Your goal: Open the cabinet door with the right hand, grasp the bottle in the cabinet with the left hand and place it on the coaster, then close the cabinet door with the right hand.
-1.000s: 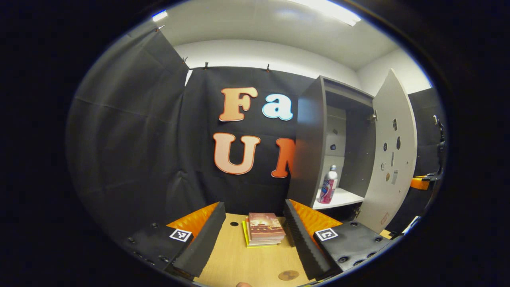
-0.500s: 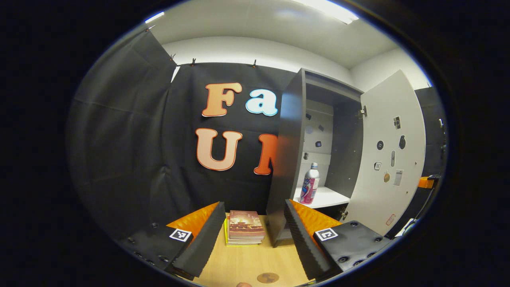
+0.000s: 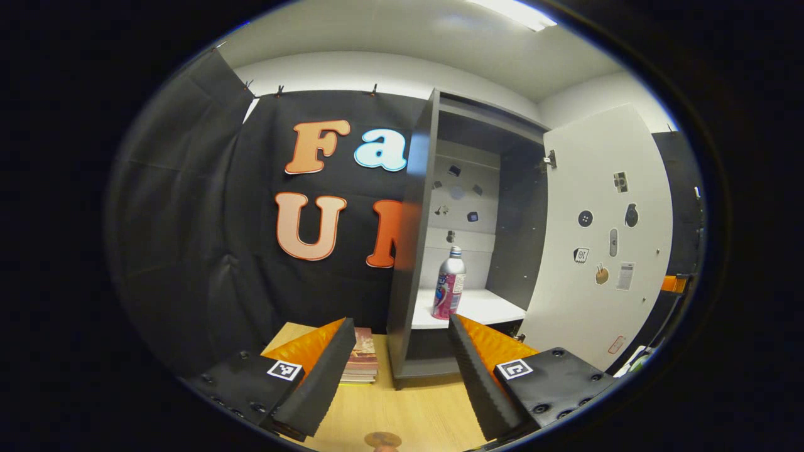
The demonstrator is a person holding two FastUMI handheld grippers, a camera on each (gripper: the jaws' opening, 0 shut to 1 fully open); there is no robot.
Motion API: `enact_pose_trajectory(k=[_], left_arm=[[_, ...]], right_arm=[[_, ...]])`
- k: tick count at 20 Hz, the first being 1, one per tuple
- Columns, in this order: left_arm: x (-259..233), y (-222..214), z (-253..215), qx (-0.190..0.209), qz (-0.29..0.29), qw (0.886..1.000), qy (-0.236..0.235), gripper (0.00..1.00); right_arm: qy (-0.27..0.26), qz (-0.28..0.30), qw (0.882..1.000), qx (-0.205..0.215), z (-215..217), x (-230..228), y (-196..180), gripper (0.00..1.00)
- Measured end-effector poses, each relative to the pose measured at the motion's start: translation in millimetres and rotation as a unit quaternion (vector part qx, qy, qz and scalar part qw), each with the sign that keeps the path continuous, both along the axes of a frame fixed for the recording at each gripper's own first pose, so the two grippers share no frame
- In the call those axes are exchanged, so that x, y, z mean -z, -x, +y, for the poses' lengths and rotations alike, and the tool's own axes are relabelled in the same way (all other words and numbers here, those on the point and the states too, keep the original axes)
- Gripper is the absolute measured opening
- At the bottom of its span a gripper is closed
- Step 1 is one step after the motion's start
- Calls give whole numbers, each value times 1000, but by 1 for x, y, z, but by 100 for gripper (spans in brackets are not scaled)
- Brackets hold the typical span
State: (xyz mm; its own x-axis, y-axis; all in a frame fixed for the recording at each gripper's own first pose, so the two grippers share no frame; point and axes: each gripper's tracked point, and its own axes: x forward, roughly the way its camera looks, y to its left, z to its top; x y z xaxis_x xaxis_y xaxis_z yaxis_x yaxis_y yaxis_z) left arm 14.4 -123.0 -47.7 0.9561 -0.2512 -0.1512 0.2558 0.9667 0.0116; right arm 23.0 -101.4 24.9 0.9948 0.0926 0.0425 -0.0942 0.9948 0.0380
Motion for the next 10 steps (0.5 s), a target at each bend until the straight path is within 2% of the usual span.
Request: enact_pose_trajectory(k=[2, 4, 8, 10], left_arm=[[8, -7, -17, 7, 5, 1000, 4, 94], [15, -19, -31, 8, 3, 1000, -1, 94], [36, -43, -67, 20, 14, 1000, -3, 97], [40, -58, -86, 27, 15, 999, 6, 97]], right_arm=[[-6, 0, 1000, -23, 1, 1, 8, 5], [-16, 8, 1000, -23, -10, 4, 15, 8], [-27, 8, 1000, 15, -49, 10, 27, 10], [-17, 13, 999, 43, -69, 15, 30, 17]])
